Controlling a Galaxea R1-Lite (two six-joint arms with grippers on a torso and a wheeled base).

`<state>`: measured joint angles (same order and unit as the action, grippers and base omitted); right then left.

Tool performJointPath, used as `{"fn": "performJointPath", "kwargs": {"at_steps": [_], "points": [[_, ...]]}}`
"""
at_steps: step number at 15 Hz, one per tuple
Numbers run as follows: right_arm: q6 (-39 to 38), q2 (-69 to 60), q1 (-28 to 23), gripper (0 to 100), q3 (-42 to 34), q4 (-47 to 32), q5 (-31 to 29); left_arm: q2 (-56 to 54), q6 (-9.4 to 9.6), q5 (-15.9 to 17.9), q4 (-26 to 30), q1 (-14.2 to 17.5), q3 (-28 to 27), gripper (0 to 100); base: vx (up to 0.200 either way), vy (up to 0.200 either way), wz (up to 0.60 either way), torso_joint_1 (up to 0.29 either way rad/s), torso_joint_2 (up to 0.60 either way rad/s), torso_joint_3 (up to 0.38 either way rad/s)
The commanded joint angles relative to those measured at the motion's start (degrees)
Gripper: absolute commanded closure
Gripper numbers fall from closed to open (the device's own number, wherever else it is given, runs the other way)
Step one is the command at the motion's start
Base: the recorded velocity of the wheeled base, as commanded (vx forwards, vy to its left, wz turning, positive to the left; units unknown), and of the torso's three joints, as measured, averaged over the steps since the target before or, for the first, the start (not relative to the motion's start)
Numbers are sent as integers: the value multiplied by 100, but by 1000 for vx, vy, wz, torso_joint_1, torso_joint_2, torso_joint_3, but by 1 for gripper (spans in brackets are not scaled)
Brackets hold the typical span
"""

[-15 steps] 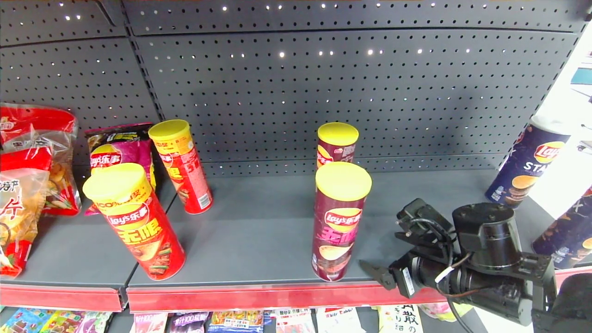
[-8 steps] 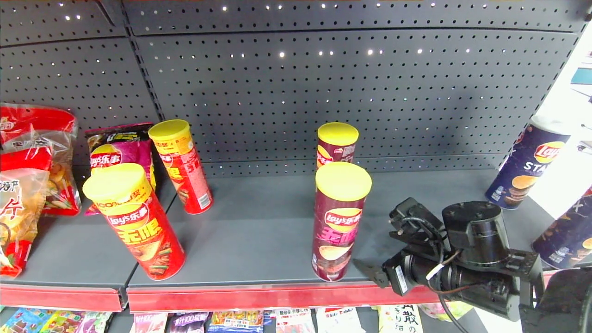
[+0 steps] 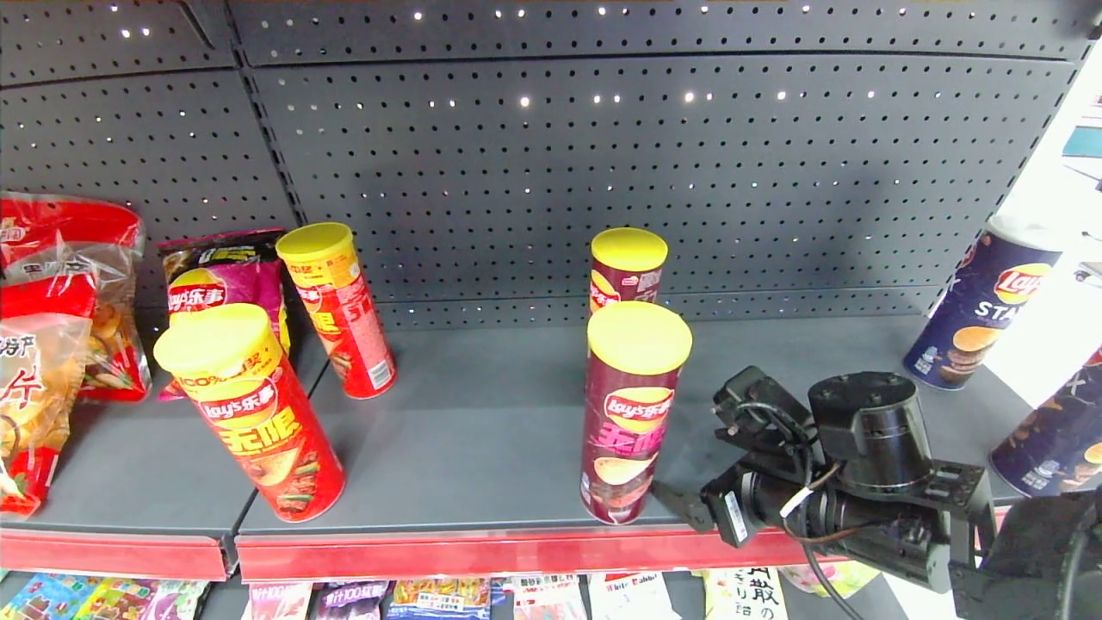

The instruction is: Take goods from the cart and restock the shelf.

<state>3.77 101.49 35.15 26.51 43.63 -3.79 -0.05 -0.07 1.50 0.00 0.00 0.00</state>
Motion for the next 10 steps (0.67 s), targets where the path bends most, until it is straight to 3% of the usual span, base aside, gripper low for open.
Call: {"fn": "performJointPath", "kwargs": {"at_steps": [1, 10], "points": [[1, 29, 10, 0, 3, 5, 1, 5, -1, -1, 0, 0, 0, 0, 0, 0, 0, 0, 0, 0], [-8, 143, 150, 0, 152, 5, -69, 5, -1, -1, 0, 0, 0, 0, 0, 0, 0, 0, 0, 0]]}}
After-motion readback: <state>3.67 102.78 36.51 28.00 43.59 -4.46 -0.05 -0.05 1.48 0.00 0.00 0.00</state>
